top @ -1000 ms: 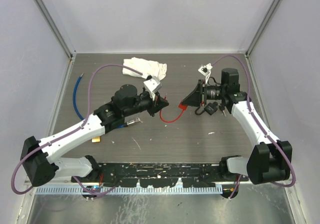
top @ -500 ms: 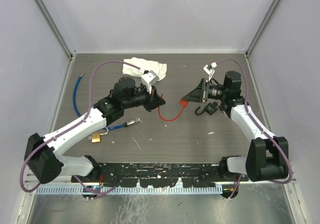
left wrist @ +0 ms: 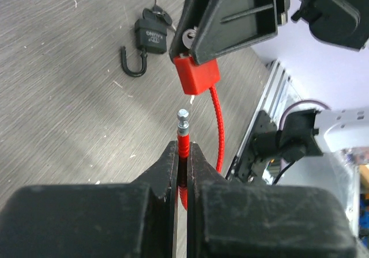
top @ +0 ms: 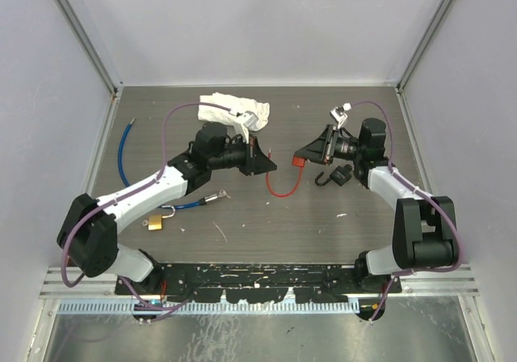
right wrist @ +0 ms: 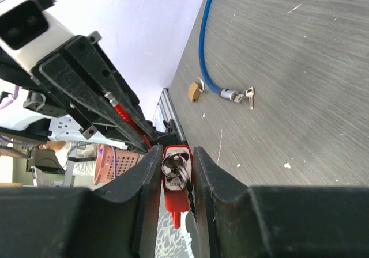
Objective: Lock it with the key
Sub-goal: Adjust the lock.
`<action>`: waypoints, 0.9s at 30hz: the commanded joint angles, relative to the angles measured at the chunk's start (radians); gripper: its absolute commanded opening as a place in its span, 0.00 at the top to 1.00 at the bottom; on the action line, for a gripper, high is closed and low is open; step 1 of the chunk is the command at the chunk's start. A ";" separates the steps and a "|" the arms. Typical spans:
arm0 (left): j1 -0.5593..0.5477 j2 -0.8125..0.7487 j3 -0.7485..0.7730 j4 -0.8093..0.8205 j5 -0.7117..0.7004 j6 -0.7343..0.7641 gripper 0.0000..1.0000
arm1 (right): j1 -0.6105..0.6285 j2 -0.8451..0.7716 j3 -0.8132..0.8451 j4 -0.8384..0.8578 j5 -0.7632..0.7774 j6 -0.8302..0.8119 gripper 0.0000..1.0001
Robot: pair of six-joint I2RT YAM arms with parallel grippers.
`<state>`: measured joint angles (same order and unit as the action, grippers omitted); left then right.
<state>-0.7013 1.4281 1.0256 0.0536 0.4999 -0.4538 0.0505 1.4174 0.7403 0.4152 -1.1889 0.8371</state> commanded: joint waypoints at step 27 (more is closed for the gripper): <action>0.157 0.078 -0.162 0.574 -0.206 -0.549 1.00 | -0.031 0.090 0.015 0.016 0.007 -0.088 0.99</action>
<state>-0.5289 1.5253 0.8520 0.4400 0.3069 -0.9676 0.0246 1.5249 0.7650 0.2668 -1.1500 0.6300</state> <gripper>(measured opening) 0.026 0.313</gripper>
